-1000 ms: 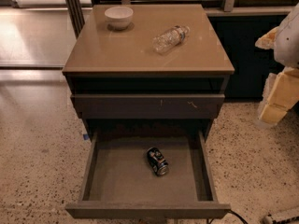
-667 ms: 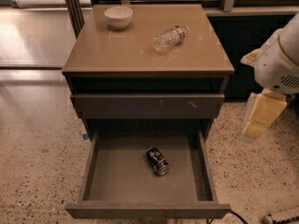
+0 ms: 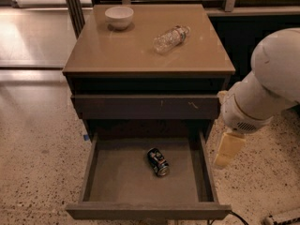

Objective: Pick pepsi can from middle drawer and place on counter

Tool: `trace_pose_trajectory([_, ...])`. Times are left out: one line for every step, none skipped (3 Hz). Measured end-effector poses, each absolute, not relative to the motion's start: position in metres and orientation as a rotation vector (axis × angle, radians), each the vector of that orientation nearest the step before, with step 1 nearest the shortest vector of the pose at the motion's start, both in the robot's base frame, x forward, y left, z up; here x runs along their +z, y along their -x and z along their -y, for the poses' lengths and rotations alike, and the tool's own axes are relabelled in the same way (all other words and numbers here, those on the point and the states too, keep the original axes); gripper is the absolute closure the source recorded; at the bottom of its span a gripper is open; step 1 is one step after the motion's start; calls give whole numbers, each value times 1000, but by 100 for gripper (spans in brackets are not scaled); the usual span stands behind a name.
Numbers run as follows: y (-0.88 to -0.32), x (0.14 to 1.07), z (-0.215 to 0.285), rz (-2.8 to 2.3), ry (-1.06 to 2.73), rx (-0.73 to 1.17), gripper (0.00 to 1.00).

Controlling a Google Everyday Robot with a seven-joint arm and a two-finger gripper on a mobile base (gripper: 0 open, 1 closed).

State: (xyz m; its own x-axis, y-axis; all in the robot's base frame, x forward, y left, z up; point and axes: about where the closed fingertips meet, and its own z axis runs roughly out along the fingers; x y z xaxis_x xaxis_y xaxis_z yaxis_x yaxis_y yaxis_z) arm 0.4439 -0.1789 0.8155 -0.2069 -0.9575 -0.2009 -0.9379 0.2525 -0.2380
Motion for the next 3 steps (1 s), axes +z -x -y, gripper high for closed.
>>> trace_pose_trajectory([-445, 770, 168, -2229, 1776, -101, 0])
trace_pose_trajectory([-445, 766, 167, -2224, 1775, -106, 0])
trace_pose_trajectory([-454, 741, 156, -2196, 1779, -96, 0])
